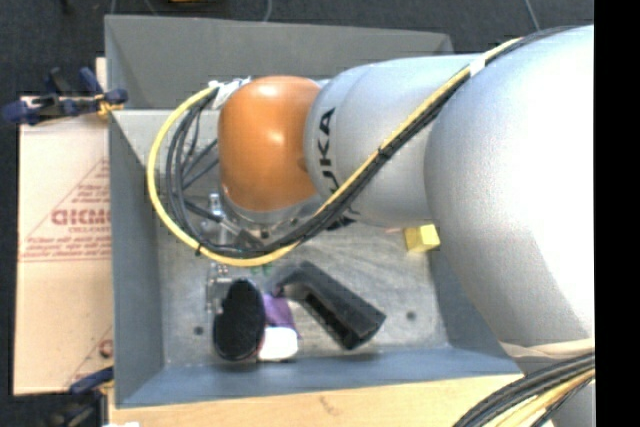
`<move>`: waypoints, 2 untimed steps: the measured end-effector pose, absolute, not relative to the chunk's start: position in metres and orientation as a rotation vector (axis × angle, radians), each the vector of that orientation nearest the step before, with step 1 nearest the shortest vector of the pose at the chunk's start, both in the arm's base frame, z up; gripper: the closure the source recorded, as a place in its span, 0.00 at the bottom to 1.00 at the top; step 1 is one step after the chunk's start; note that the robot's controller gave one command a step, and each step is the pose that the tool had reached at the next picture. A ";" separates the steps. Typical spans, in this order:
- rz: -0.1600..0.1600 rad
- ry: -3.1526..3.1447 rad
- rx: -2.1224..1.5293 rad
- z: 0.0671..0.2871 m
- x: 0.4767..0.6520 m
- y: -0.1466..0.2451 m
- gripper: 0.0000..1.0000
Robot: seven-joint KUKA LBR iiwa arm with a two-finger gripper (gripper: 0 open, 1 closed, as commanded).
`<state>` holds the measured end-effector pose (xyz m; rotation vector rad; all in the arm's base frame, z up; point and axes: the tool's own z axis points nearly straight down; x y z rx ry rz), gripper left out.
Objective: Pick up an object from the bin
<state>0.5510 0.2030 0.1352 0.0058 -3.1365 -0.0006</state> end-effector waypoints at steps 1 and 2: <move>-0.003 -3.144 -0.001 0.140 0.553 0.202 0.00; -0.013 -3.139 0.312 0.095 0.523 0.167 0.00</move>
Offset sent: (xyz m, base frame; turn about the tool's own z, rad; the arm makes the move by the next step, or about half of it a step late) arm -0.0434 -0.0562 -0.0652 -0.2689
